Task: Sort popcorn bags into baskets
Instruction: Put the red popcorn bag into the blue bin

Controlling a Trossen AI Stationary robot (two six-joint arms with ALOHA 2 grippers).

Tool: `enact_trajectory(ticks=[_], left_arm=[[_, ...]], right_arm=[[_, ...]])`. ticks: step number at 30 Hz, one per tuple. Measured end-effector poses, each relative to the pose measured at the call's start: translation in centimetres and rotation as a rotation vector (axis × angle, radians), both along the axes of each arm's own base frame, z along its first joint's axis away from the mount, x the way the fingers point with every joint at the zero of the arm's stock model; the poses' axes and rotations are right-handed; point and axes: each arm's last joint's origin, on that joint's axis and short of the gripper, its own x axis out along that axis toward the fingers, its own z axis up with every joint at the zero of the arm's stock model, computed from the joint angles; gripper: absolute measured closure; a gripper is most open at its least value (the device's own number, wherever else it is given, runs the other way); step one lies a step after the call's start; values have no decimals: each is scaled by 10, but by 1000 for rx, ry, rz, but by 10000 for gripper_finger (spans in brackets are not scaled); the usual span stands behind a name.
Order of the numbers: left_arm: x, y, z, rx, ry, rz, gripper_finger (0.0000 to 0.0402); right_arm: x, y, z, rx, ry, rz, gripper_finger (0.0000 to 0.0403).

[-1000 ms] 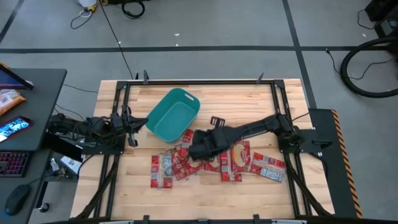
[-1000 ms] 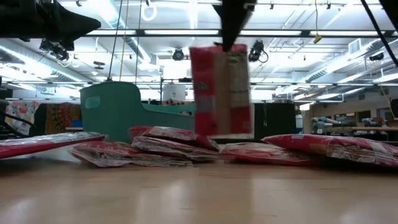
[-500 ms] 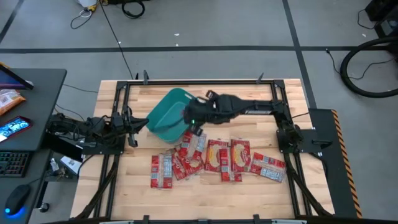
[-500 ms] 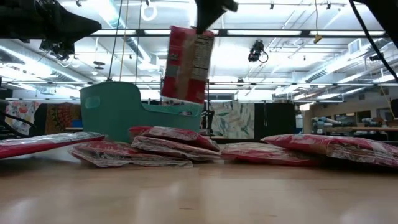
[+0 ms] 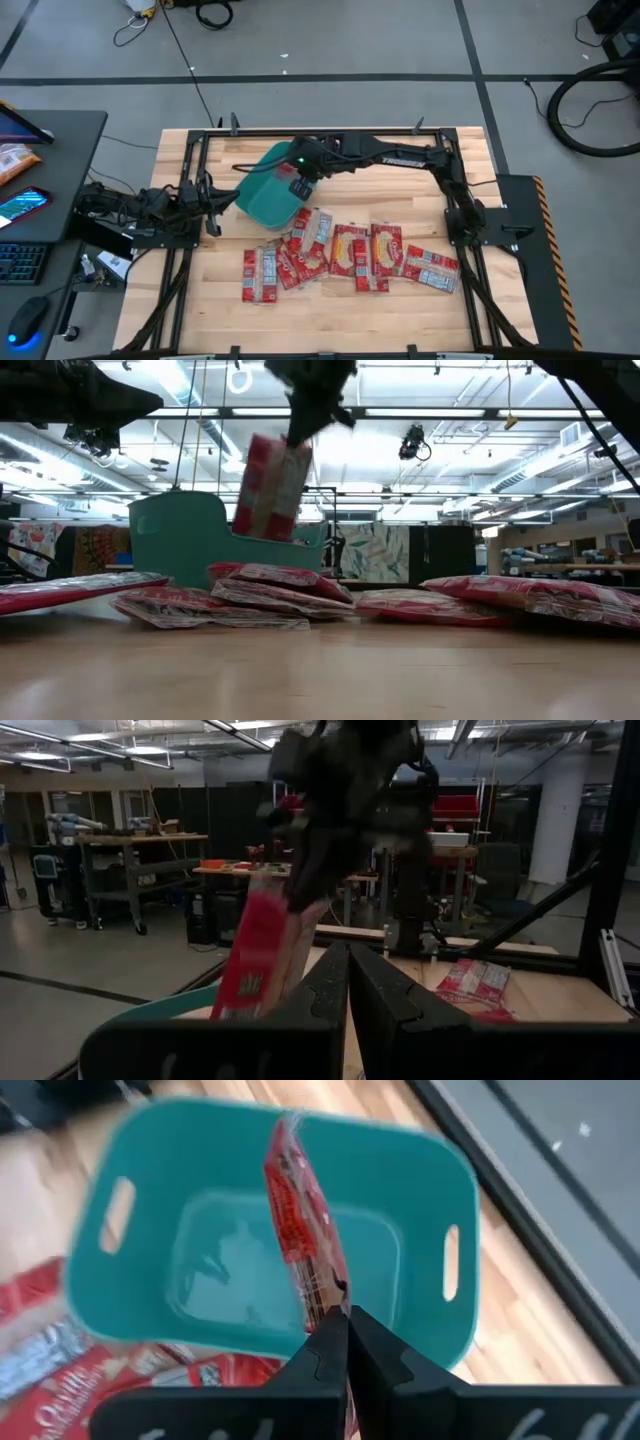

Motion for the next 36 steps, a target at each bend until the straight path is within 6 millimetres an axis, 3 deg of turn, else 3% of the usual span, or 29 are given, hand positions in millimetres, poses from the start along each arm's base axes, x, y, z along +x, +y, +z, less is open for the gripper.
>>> enact_trajectory(ticks=[6,10,13,20,24,28,36], left_arm=[[0,0,0,1,2,0,383],[0,0,0,2,3,0,383],[0,0,-1,4,9,0,383],[0,0,-1,6,16,0,383],[0,0,-1,7,16,0,383],[0,0,-2,7,17,0,383],[0,0,-1,6,17,0,383]], right_arm=[[11,-18,-33,85,-62,-14,392],[27,-17,-55,202,-222,103,367],[35,-13,-62,255,-320,184,336],[25,-11,-61,299,-259,203,281],[15,7,-52,292,-189,283,277],[7,33,-52,170,-74,366,280],[-3,85,-62,89,102,565,279]])
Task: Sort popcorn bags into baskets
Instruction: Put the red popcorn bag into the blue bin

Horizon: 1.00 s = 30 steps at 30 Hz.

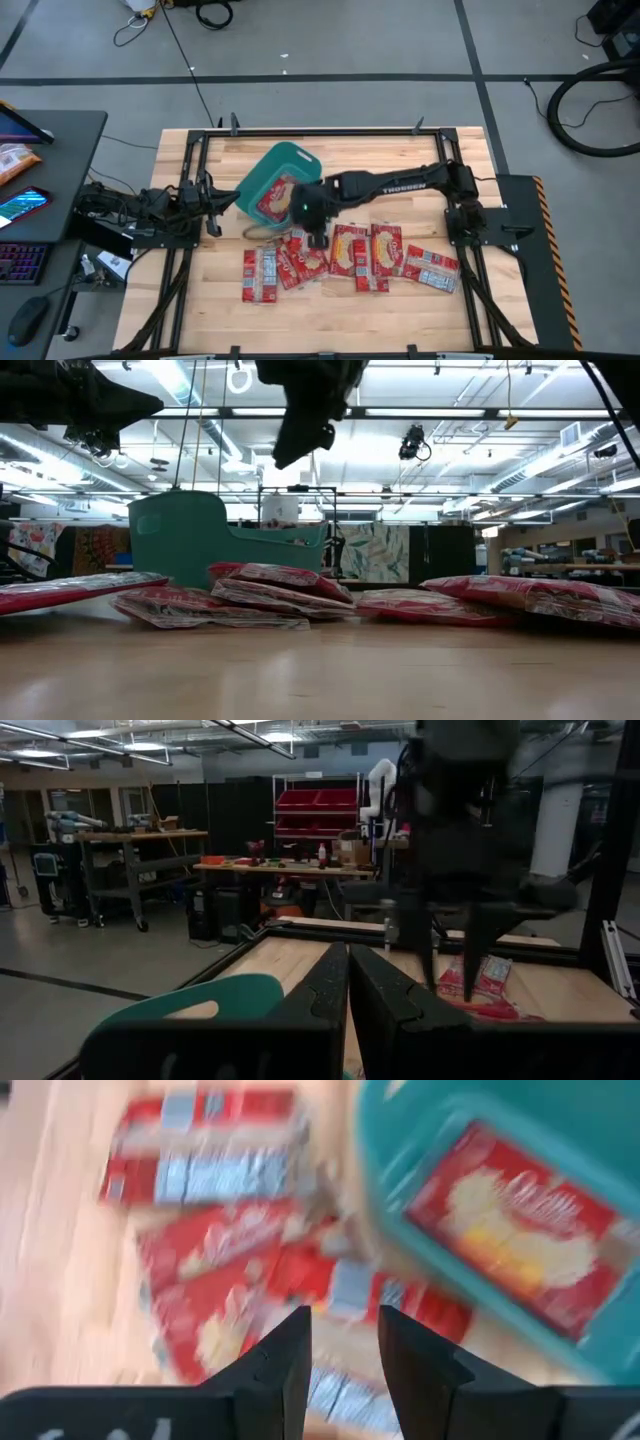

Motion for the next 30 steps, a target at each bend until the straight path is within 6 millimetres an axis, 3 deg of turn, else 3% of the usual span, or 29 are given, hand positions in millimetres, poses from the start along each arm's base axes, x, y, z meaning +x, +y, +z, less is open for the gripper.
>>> enact_trajectory(ticks=[6,14,24,30], left_arm=[[0,0,0,0,0,0,383],[0,0,0,0,2,0,383],[0,0,-1,2,9,0,383],[0,0,-1,2,12,-1,383]], right_arm=[[-17,24,-12,-23,169,-70,275],[-45,44,-18,-58,415,-250,234],[-75,65,-62,-112,608,-328,206],[-97,73,-74,-81,698,-400,207]])
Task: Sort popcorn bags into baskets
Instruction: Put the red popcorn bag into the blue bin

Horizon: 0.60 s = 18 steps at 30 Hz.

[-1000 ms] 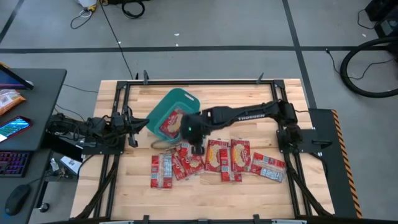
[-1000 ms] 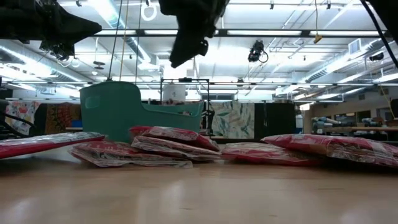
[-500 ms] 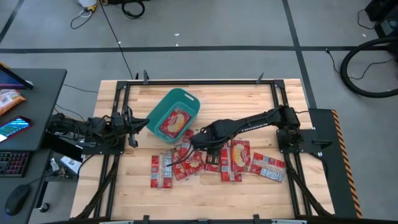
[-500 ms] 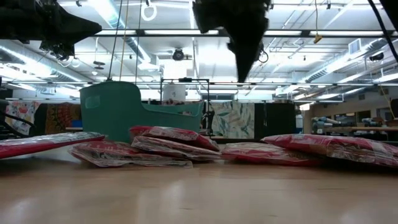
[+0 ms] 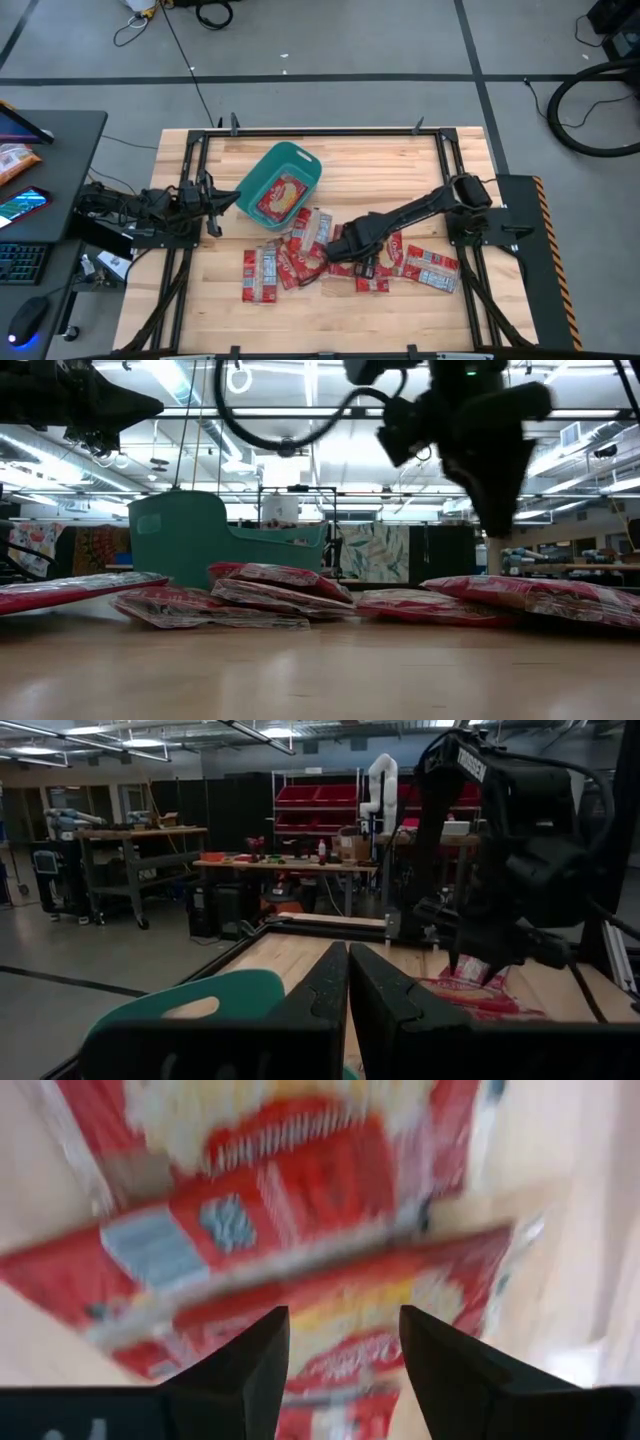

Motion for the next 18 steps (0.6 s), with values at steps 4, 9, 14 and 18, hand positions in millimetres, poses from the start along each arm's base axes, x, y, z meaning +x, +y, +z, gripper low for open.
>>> enact_trajectory(ticks=[4,9,14,18], left_arm=[[0,0,0,0,2,0,383],[0,0,0,1,2,0,383],[0,0,0,0,1,0,383],[0,0,0,0,1,0,383]], right_arm=[[-17,6,-1,7,23,-68,207],[-40,9,3,-9,28,-154,207],[-57,6,-1,16,73,-243,207],[-67,5,-6,48,106,-304,207]])
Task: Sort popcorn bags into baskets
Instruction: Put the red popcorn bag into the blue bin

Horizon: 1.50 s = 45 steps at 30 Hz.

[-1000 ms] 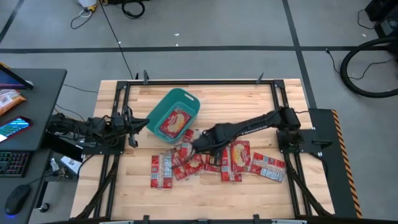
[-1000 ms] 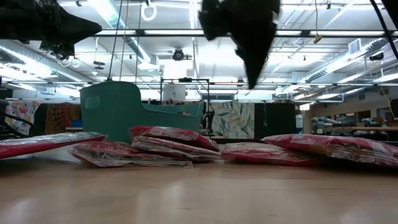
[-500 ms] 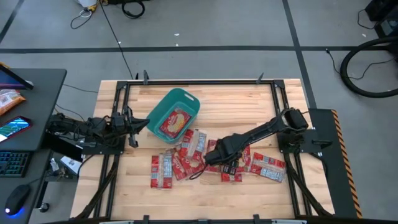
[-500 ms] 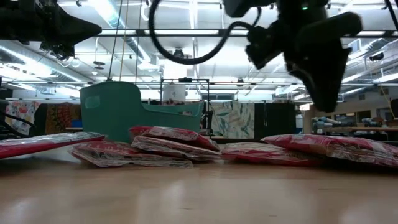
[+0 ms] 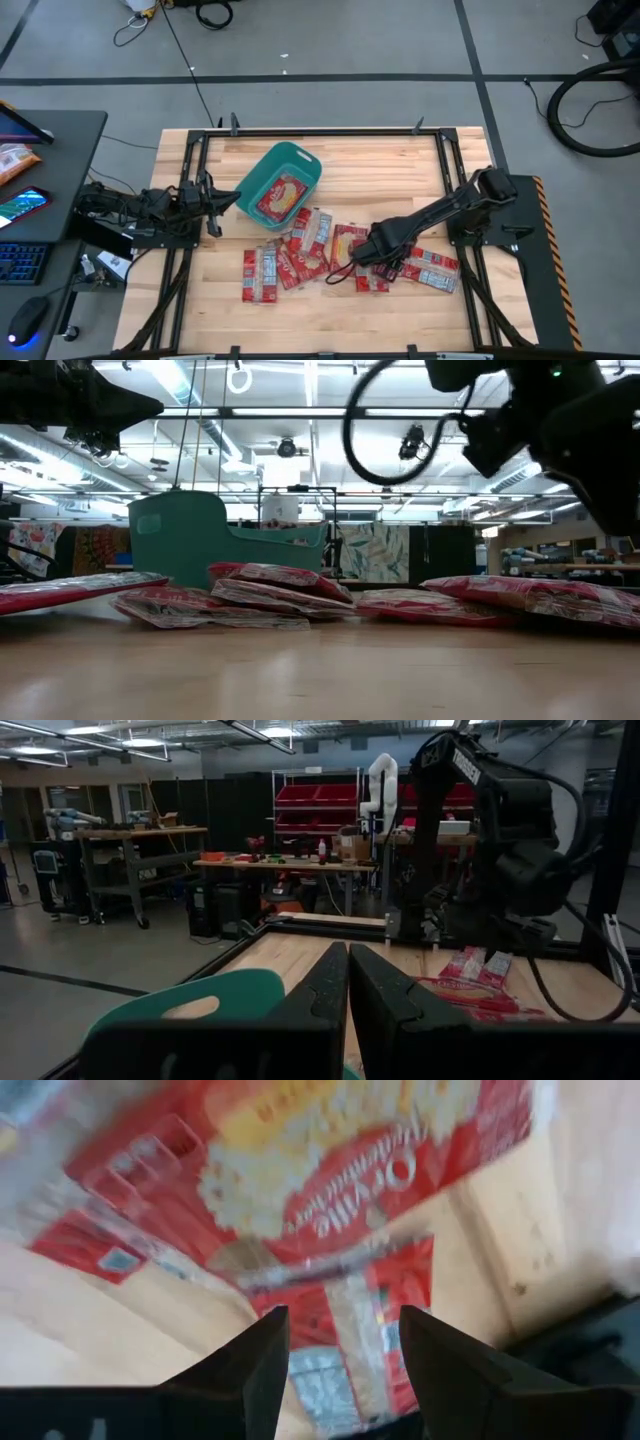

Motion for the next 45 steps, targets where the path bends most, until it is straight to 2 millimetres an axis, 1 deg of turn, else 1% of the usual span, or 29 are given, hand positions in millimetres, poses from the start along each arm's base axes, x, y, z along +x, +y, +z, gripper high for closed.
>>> enact_trajectory(ticks=[5,12,22,26,29,31,36,40,42,45], left_arm=[[0,0,0,0,0,0,383],[0,0,0,0,0,0,383],[0,0,0,-17,-4,-3,383],[0,0,-2,-15,11,-3,383],[0,0,-3,-12,22,-3,383],[0,0,-3,-10,28,-3,383],[1,0,-4,-18,32,-5,383],[1,0,-5,-16,42,-5,383],[1,0,-6,-14,50,-5,383],[1,0,-6,-11,53,-4,383]], right_arm=[[-5,-1,-4,-7,24,-53,207],[-4,-3,-4,-11,22,-56,207],[-6,-4,-4,-79,19,-38,207],[-12,0,-3,-122,49,-3,207],[-16,5,1,-126,38,-7,207],[-21,6,5,-134,16,-27,207],[-46,6,9,-139,-65,-140,208],[-62,7,10,-132,-125,-243,209],[-67,8,12,-131,-118,-288,209],[-67,9,13,-125,-114,-326,209]])
